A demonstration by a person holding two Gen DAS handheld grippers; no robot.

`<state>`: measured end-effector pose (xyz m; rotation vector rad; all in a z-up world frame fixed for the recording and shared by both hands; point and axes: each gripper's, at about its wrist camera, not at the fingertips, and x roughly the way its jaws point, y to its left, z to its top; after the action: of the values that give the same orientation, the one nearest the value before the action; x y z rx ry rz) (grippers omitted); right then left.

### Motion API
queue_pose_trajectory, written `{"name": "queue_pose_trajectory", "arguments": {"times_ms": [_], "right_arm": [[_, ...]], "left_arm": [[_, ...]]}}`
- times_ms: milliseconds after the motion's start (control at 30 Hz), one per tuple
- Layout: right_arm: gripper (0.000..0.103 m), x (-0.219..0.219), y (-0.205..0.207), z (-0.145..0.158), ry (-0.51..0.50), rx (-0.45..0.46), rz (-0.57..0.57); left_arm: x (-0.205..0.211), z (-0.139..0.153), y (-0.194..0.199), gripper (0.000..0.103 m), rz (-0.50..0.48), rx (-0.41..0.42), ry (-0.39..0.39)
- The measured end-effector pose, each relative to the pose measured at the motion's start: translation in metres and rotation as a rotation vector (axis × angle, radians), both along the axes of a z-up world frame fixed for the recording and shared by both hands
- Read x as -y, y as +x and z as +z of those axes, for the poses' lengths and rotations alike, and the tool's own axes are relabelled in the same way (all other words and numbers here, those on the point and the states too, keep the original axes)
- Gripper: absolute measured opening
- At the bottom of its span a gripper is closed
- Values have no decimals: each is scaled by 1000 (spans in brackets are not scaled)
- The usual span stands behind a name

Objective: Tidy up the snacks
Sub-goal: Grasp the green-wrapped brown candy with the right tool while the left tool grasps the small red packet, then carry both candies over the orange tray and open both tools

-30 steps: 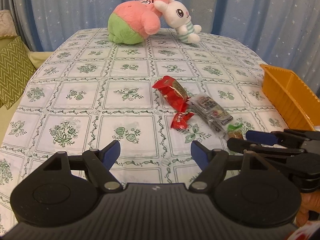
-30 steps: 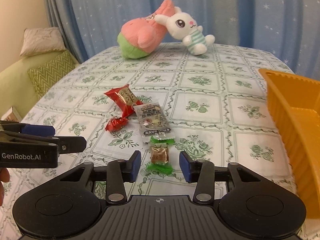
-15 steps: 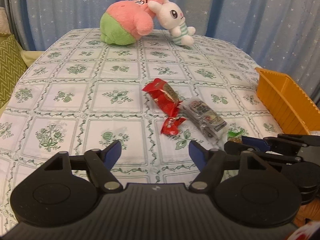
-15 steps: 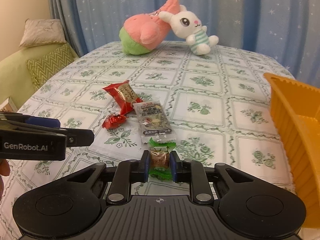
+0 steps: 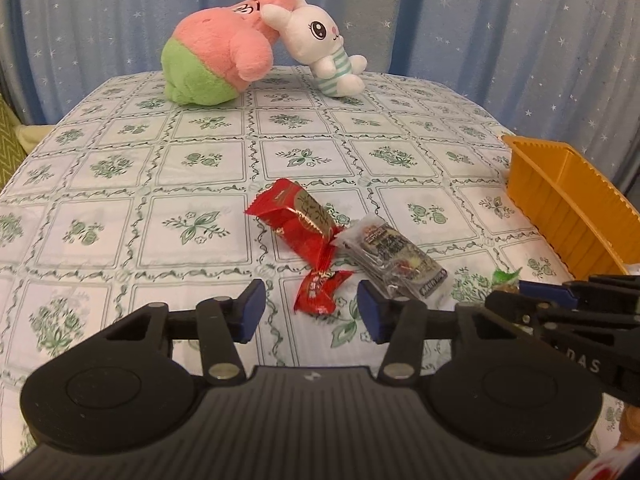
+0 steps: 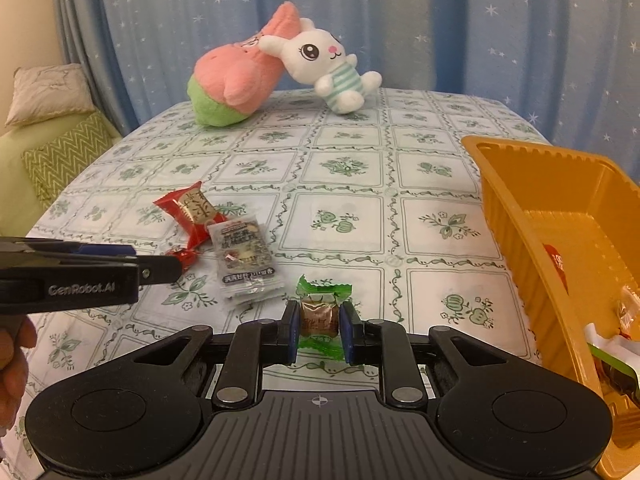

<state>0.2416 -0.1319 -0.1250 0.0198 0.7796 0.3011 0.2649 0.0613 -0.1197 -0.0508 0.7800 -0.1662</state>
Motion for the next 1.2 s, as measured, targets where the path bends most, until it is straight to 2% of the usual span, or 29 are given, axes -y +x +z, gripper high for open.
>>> {"name": "queue_pose_trajectory", "arguments": {"times_ms": [167,433,800,1200], "right_arm": [[21,1,1,-3,5,-14,-9],[21,1,2,-5,5,-20,-11],[21,7,-6,9,8,-7,-26],[21,29,-47,49,38,5,-53]], "left_arm": [[0,-5,9,38,-10,-1,0],[9,-9,12,18,-53,-14,1],[19,2,-10,16,-19,-27,13],[33,46,-61,16,52,-29,-23]]}}
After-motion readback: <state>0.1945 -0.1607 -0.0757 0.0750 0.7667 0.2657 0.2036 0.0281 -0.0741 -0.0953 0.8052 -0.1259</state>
